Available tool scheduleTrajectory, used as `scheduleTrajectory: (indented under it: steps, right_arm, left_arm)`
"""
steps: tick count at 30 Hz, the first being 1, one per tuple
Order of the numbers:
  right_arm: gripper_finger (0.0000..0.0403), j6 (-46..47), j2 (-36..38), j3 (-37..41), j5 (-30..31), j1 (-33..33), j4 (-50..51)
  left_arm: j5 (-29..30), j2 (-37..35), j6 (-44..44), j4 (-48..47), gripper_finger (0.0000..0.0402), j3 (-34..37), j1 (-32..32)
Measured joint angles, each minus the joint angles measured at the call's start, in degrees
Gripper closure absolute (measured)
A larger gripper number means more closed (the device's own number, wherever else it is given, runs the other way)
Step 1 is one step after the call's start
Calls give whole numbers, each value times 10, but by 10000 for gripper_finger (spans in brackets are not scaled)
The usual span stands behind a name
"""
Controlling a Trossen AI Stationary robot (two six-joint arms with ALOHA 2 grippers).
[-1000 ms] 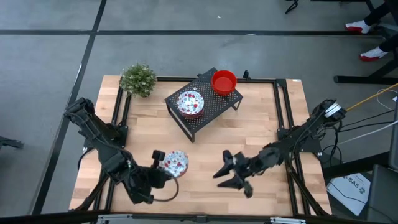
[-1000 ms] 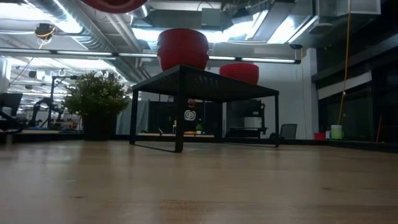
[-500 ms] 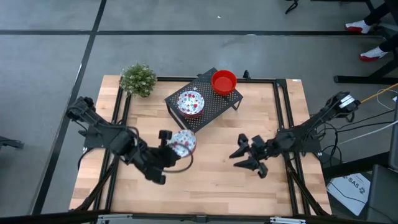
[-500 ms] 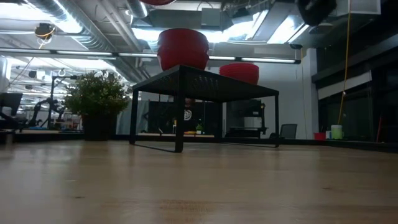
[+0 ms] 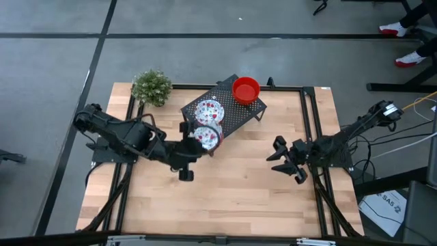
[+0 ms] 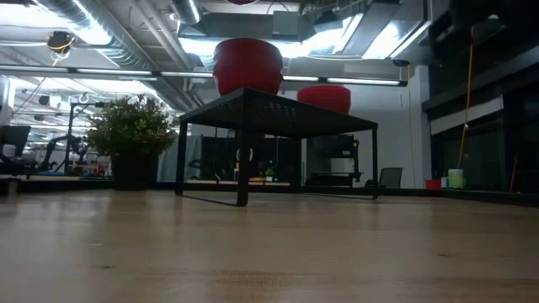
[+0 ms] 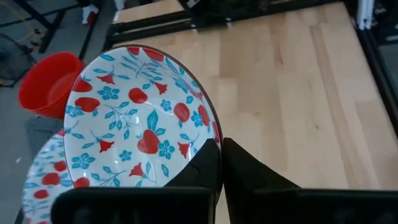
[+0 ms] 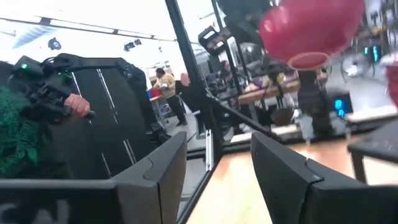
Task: Pick & Place Mini bowls
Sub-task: Stack the white patterned bowl on the white patterned bowl on the shelf
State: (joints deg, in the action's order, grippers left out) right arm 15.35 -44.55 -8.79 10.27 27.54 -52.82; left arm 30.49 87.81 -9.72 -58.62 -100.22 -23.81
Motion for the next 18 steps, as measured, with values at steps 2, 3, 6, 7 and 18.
scheduleTrajectory:
  steps: [2,3,6,7,18]
  right_arm:
    - [224,-26,20,10,-14,-6,0]
    - [224,-36,30,17,-23,-10,0]
    - [224,-42,62,44,-29,-19,3]
    - [224,-42,72,54,-29,-22,3]
    - [224,-87,200,85,-28,-48,121]
  left_arm:
    - [5,0,3,1,398,-5,10]
    - [11,0,8,1,398,-8,13]
    - [25,0,30,0,398,-19,19]
    - [26,0,36,1,398,-24,22]
    - [-46,0,127,1,398,-97,96]
